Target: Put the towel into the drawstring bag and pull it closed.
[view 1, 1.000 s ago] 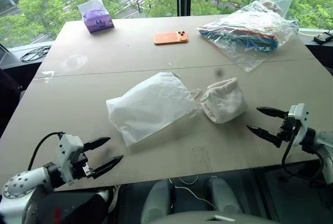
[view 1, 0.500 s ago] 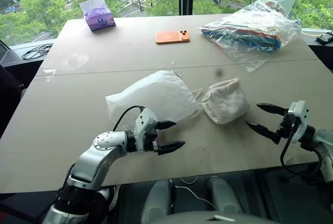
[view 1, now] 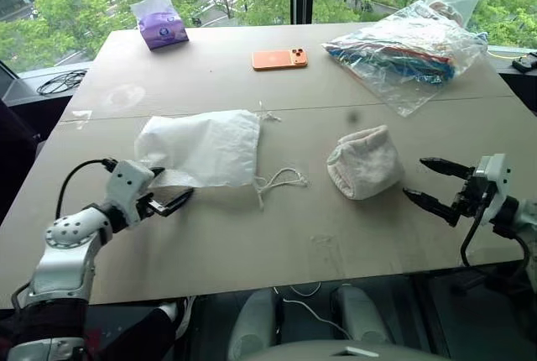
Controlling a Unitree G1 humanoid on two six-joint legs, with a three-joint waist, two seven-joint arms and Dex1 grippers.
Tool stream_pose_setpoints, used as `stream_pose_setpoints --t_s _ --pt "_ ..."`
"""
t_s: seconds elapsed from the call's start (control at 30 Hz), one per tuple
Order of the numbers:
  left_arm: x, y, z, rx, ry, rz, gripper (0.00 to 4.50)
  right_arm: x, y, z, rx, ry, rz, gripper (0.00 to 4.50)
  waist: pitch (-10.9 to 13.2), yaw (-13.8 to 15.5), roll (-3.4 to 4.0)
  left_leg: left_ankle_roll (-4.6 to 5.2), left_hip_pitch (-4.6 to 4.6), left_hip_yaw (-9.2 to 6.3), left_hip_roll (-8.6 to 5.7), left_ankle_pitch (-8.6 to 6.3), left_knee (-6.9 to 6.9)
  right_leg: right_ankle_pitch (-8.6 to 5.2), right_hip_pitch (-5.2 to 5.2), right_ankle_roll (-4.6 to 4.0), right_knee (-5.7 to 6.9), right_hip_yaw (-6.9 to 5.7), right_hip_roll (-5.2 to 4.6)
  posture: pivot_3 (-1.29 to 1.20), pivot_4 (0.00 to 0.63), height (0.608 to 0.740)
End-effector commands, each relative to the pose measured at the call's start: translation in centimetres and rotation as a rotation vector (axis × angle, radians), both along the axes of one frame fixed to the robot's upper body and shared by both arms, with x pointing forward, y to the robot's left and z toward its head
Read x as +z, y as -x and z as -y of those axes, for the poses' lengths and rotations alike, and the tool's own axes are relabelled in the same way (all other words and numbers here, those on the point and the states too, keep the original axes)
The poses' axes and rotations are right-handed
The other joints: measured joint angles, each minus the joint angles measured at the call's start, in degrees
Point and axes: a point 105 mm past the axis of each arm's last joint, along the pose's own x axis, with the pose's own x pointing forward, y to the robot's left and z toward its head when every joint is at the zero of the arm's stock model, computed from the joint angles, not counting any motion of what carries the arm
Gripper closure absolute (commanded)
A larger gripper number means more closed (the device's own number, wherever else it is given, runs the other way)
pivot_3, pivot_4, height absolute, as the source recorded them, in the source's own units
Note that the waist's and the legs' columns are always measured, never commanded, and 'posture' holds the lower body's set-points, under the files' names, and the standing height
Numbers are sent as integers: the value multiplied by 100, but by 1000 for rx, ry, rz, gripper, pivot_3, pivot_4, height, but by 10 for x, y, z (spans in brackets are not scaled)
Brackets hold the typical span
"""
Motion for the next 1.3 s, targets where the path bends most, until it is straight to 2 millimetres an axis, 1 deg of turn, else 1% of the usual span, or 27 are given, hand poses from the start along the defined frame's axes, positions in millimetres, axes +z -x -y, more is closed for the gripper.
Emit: stream_pose_setpoints --t_s 0.03,0.1,0.13,0.2,0.23,0.27,0.3,0.4,0.43,0.47,0.5,0.57,0.6,0.63,0.67,0.7,0.73,0.8,0.83,0.87,0.9,0.97,1.03,1.1,1.13,1.23,1.3 --pt "37 -7 -14 65 6 185 68 19 1 -12 70 -10 42 0 1 23 -3 0 -4 -8 0 0 0 4 0 7 0 -8 -2 0 150 740" --pt "53 -10 -5 41 78 264 68 22 3 -16 92 -6 36 0 1 50 -4 0 -11 -18 0 0 1 5 -1 7 0 -20 -11 0 150 740" --pt "65 -8 11 -29 170 299 68 23 4 -18 104 -4 34 0 1 52 -5 0 -12 -19 -2 0 1 5 -1 7 0 -23 -33 0 150 740" --pt "76 7 57 -242 410 235 68 28 6 -24 134 -2 28 0 1 49 -5 -1 -19 -24 -7 0 2 6 -2 8 0 -32 -56 0 150 740" --pt "78 18 81 -364 476 167 68 30 7 -27 149 0 23 0 4 35 -9 -1 -23 -25 -10 0 3 7 -2 8 0 -34 -64 0 150 740" --pt "76 29 99 -449 529 87 68 32 8 -30 161 -1 21 0 4 12 -8 -1 -30 -30 -13 0 3 7 -3 8 -2 -40 -72 0 150 740" --pt "74 36 110 -498 553 25 68 33 8 -32 169 -1 20 0 3 4 -8 -1 -31 -33 -13 -1 2 7 -3 8 -6 -40 -80 0 150 740" --pt "65 60 136 -631 559 -184 68 39 8 -40 195 0 30 0 5 -24 -4 -1 -29 -46 -15 -1 -4 5 -3 6 -6 -36 -78 0 150 740" --pt "61 64 140 -658 535 -239 68 41 8 -43 202 1 35 0 6 -22 -1 -2 -27 -52 -15 -1 -7 4 -3 4 -2 -38 -74 0 150 740" --pt "59 64 140 -656 524 -268 68 43 9 -45 207 2 40 0 10 -10 6 -2 -25 -54 -15 -1 -9 -8 -3 -18 0 -44 -68 0 150 740" --pt "60 58 139 -640 495 -247 68 44 9 -46 210 1 43 0 12 -5 12 -2 -24 -54 -15 0 -9 -10 -3 -20 2 -60 -61 0 150 740" --pt "61 21 131 -498 362 -93 68 45 9 -48 212 0 46 0 18 40 21 -2 -20 -54 -18 2 -5 -10 3 -20 2 -65 -34 0 150 740" --pt "61 -1 129 -402 319 -22 68 46 9 -48 212 0 48 0 19 74 23 -3 -26 -60 -23 3 6 -11 3 -19 2 -72 -27 0 150 740" --pt "63 -19 132 -335 284 50 68 46 8 -48 212 0 50 0 17 144 29 -3 -28 -63 -24 3 14 -10 11 -19 1 -74 -22 0 150 740" --pt "65 -34 142 -276 266 110 68 45 8 -48 209 1 52 0 21 158 24 -3 -25 -68 -29 3 33 -10 24 -18 1 -77 -22 0 150 740" --pt "66 -46 155 -229 287 145 68 44 8 -47 204 3 54 0 21 162 18 -3 -36 -73 -31 3 49 -8 26 -15 2 -84 -16 0 150 740" --pt "67 -52 172 -209 325 172 68 44 7 -46 198 2 56 0 21 165 15 -1 -43 -82 -31 2 61 4 33 6 -1 -85 -13 0 150 740" --pt "61 -60 199 -133 354 187 68 43 8 -46 189 -2 60 0 22 169 13 9 -45 -80 -38 -4 73 15 41 23 -7 -83 -29 0 150 740" --pt "57 -61 207 -97 339 190 68 43 8 -46 187 -4 61 0 21 170 11 17 -50 -80 -46 -8 77 19 41 32 -8 -84 -39 0 150 740" --pt "58 -60 215 -87 330 215 68 43 9 -47 184 -8 63 0 23 165 7 21 -53 -80 -48 -11 81 22 41 37 -12 -84 -43 0 150 740" --pt "60 -58 221 -84 326 234 68 44 10 -47 183 -11 65 0 23 140 7 23 -57 -81 -52 -12 81 23 40 39 -13 -82 -44 0 150 740" --pt "61 -56 228 -84 226 293 68 43 12 -47 178 -17 64 0 24 104 7 22 -56 -77 -45 -12 73 23 30 39 -12 -76 -38 0 150 740" --pt "56 -58 226 -58 86 327 68 42 13 -47 175 -18 62 0 24 95 10 21 -50 -79 -37 -12 63 21 25 36 -3 -76 -25 0 150 740" --pt "47 -62 217 19 -13 328 68 41 14 -47 175 -18 59 0 25 100 12 21 -44 -81 -30 -12 58 20 25 32 2 -74 -10 0 150 740" --pt "46 -63 213 47 -70 353 68 41 14 -47 174 -18 58 0 25 106 12 21 -43 -84 -30 -12 59 20 26 31 3 -75 -6 0 150 740" --pt "46 -64 204 121 -156 399 68 41 15 -46 170 -18 56 0 25 136 11 21 -46 -82 -30 -12 69 20 29 32 2 -72 -7 0 150 740" --pt "39 -64 199 161 -193 384 68 41 15 -45 168 -16 55 0 25 144 11 21 -46 -79 -33 -12 74 20 32 33 0 -71 -14 0 150 740"
